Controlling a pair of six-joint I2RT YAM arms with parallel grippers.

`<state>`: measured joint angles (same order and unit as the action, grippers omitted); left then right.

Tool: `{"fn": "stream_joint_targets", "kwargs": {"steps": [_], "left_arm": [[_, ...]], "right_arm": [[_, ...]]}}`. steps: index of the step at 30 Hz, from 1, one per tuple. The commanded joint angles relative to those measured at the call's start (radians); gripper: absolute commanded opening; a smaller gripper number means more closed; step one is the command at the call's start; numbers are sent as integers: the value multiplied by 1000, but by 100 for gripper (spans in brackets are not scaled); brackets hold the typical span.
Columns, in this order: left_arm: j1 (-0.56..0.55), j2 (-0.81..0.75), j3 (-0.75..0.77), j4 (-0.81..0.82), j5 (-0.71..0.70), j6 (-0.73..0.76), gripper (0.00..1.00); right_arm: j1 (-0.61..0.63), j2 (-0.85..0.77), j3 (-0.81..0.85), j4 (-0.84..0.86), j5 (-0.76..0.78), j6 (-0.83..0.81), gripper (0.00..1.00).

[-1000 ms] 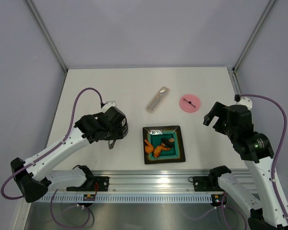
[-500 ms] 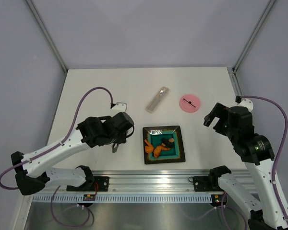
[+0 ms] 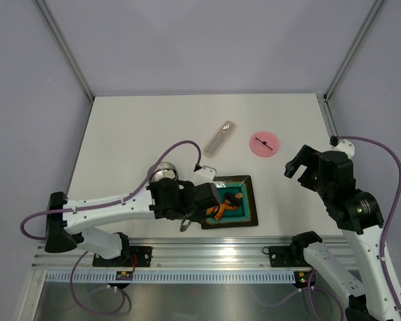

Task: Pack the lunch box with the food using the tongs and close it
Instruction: Pick up the fake food from the plate.

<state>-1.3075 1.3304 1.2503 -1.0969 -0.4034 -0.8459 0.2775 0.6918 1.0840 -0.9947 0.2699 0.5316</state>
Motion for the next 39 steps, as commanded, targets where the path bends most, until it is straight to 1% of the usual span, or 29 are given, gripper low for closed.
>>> {"fn": "stream_joint_targets", "kwargs": {"steps": [1, 5, 7, 10, 12, 17, 22, 25, 28, 32, 36, 39], "left_arm": [[-41, 32, 50, 81, 26, -18, 43], [-52, 44, 40, 155, 96, -21, 48], [-50, 38, 15, 199, 116, -33, 48], [-50, 17, -15, 262, 117, -71, 54], [-49, 18, -15, 276, 110, -93, 57], [-41, 55, -8, 272, 97, -114, 60], [2, 35, -43, 298, 107, -182, 60], [16, 24, -60, 302, 109, -200, 63], [27, 27, -77, 316, 121, -212, 64], [46, 27, -130, 385, 150, -226, 63], [77, 6, -198, 479, 218, -236, 61], [91, -11, -227, 515, 235, -236, 58]], "right_arm": [[0, -8, 2, -2, 8, 13, 99], [0, -11, 7, -5, 9, 11, 99], [0, -18, 8, -10, 17, 13, 100], [0, -34, 4, -7, 19, 18, 99], [0, -37, 4, -9, 15, 19, 99], [0, -31, 4, -10, 8, 21, 99], [0, -43, -1, -12, 6, 24, 100], [0, -46, -1, -15, 3, 24, 100], [0, -46, 1, -19, 6, 22, 100], [2, -49, -2, -16, 2, 24, 100], [0, -46, -3, -13, -1, 22, 99], [2, -48, -6, -12, 0, 21, 99]]}}
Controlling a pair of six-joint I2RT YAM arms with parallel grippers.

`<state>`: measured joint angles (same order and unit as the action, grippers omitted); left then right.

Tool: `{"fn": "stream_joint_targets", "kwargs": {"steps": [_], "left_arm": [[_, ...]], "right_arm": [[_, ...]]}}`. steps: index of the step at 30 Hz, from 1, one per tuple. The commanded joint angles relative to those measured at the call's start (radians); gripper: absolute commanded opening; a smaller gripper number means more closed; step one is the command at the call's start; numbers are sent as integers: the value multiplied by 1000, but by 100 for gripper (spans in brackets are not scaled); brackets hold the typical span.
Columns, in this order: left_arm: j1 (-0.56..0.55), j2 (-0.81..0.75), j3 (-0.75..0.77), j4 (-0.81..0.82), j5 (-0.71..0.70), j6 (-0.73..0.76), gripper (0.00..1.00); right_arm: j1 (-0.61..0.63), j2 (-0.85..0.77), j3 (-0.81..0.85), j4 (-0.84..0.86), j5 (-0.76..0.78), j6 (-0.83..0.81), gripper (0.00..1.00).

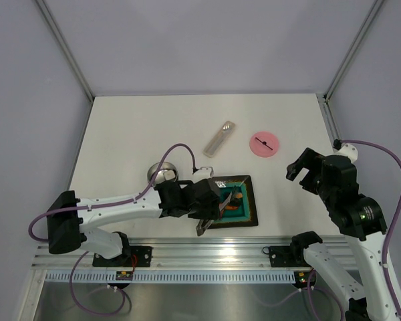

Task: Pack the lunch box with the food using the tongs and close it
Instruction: Pick up the fake food from the plate.

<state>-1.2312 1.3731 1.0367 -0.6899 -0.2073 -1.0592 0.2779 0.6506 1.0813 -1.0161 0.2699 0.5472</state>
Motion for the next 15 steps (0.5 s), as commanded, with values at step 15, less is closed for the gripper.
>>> {"fn": "stream_joint_targets", "kwargs": {"steps": [15], "left_arm": [[21, -78, -14, 118, 85, -28, 49]], "right_arm": [[0, -5, -21, 16, -3, 11, 99]]}}
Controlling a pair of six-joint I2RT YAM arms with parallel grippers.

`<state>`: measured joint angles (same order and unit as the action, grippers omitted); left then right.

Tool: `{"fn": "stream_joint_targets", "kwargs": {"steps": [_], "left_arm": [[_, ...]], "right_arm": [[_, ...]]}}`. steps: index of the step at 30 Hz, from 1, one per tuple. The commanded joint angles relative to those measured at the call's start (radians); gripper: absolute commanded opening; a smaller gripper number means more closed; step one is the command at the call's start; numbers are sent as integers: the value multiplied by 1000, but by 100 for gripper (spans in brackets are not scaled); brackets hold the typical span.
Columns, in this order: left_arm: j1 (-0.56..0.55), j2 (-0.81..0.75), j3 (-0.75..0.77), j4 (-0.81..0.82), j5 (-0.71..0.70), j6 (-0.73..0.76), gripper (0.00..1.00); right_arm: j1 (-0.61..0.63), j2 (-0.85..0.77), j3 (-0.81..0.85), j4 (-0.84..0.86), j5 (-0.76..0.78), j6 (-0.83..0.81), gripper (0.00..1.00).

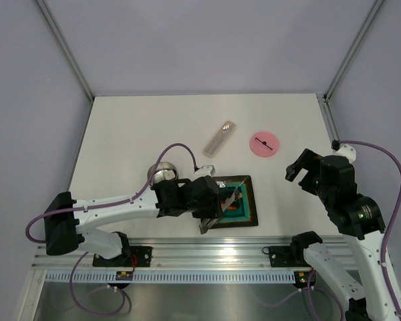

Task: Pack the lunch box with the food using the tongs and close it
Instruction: Pick up the fake food from the plate.

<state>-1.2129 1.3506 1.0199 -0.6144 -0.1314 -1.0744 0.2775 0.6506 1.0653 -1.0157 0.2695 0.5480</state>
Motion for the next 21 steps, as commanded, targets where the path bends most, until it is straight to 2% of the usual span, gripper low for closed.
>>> {"fn": "stream_joint_targets", "kwargs": {"steps": [1, 7, 15, 21], "left_arm": [[3, -59, 9, 30, 4, -13, 46], [4, -76, 28, 2, -19, -10, 34], [3, -76, 39, 1, -19, -1, 9], [4, -83, 97, -31, -30, 44, 0]], "right_arm": [[0, -5, -5, 14, -4, 12, 99], [2, -2, -13, 22, -12, 15, 100], [0, -2, -18, 25, -15, 15, 99], [0, -2, -21, 23, -13, 15, 99]]}}
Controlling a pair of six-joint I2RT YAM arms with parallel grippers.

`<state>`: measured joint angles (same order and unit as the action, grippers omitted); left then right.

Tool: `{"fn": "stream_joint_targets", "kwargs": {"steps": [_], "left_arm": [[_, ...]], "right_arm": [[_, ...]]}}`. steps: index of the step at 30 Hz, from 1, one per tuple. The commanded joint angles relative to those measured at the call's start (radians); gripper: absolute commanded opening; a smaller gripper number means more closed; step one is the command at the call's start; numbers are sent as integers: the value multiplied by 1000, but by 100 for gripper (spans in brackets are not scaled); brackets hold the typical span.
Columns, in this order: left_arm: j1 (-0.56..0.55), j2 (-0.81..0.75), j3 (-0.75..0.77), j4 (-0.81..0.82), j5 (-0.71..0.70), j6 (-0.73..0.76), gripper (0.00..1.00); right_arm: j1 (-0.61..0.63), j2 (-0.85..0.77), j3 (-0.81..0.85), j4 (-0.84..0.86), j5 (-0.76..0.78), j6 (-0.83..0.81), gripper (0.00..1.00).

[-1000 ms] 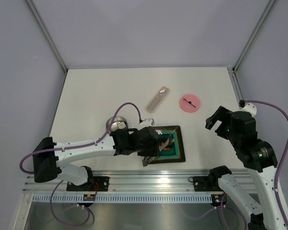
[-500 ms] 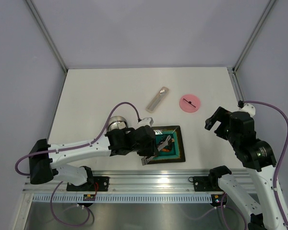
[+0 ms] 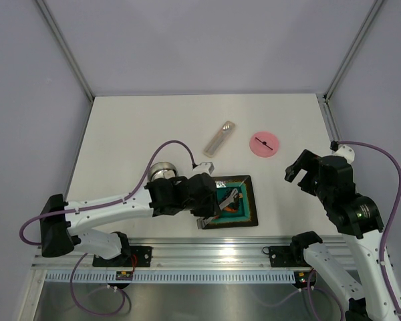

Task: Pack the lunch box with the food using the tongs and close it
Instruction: Pick up the fake food from the plate, then place the fake food in the packing box.

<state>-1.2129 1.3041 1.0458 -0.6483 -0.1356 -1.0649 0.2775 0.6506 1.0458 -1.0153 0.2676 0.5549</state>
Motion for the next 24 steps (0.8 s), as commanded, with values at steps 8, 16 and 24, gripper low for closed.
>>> {"fn": "stream_joint_targets", "kwargs": {"steps": [8, 16, 24], "left_arm": [[9, -100, 141, -112, -122, 77, 0], [111, -210, 158, -282, -199, 111, 0], [320, -374, 140, -484, -252, 190, 0]], "right_arm": [[0, 1, -6, 32, -13, 2, 100], [0, 4, -10, 43, -24, 5, 100], [0, 14, 0, 44, -31, -1, 100]]}}
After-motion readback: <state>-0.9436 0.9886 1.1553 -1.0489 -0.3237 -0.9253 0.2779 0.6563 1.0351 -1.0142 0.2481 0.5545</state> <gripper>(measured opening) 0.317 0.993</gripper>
